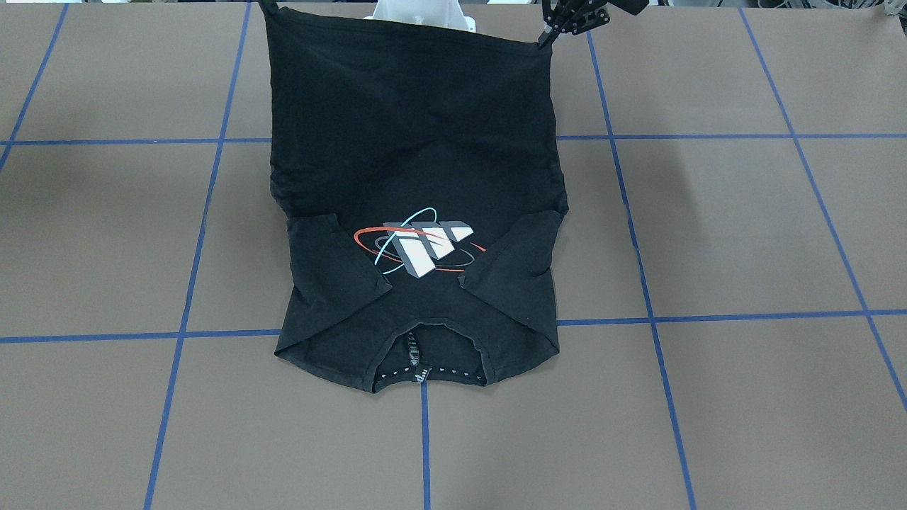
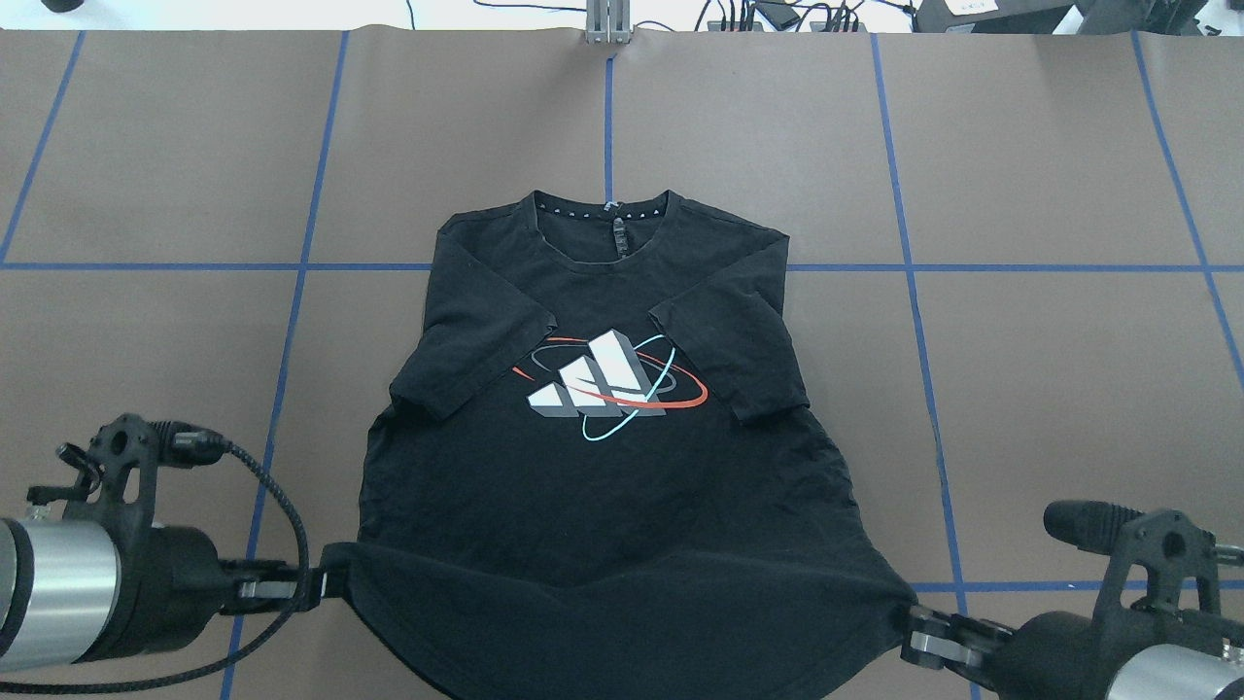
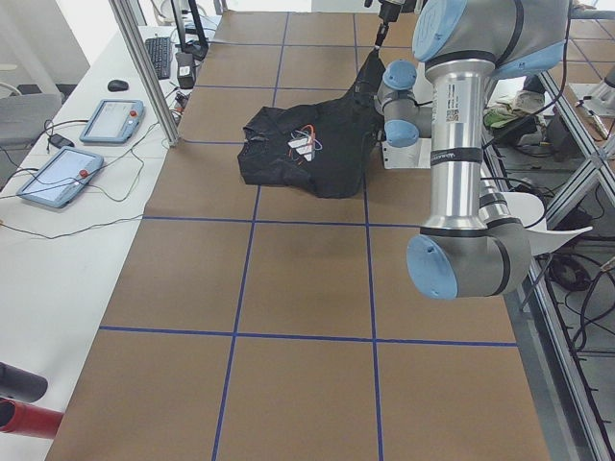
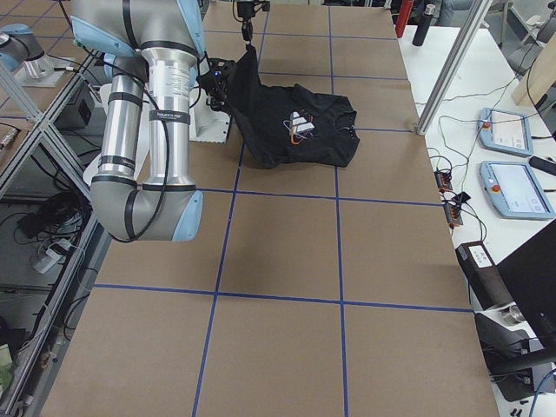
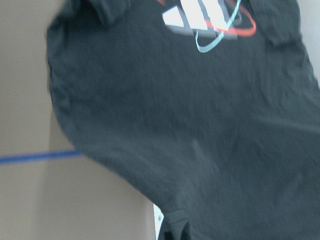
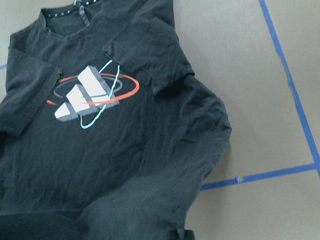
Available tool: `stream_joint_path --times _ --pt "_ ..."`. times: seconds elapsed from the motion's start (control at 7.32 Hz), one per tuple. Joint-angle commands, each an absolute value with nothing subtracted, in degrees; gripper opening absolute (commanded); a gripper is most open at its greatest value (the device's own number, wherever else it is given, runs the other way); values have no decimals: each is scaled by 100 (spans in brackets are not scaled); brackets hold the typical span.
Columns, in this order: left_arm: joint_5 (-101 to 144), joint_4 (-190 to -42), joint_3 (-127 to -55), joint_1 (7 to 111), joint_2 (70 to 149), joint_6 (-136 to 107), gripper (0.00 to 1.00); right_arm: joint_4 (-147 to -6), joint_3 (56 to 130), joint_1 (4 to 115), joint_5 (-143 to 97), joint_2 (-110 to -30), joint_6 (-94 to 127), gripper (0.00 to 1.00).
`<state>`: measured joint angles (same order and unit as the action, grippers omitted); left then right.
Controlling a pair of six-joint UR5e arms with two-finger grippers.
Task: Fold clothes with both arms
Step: 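Lift the hem with both grippers and carry it toward the collar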
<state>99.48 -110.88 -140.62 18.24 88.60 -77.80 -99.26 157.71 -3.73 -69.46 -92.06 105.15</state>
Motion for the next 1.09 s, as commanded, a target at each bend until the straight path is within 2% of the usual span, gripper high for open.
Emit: stream_joint_path --times 0.0,0.14,0.55,0.96 --pt "9940 -11092 -13581 2721 9289 -7199 0 -10309 15409 383 -6935 -8589 10486 0" --pt "9940 -11092 -13396 3081 9499 -7190 0 -10310 15094 717 -6935 -8361 10451 0" --pt "9836 -11109 -11931 3787 10658 -7163 0 -10301 14136 1711 -7022 -7438 10161 0" --pt "9835 -11109 -11402 4200 11011 -6645 0 -10275 13239 2835 -7705 -6744 9670 0"
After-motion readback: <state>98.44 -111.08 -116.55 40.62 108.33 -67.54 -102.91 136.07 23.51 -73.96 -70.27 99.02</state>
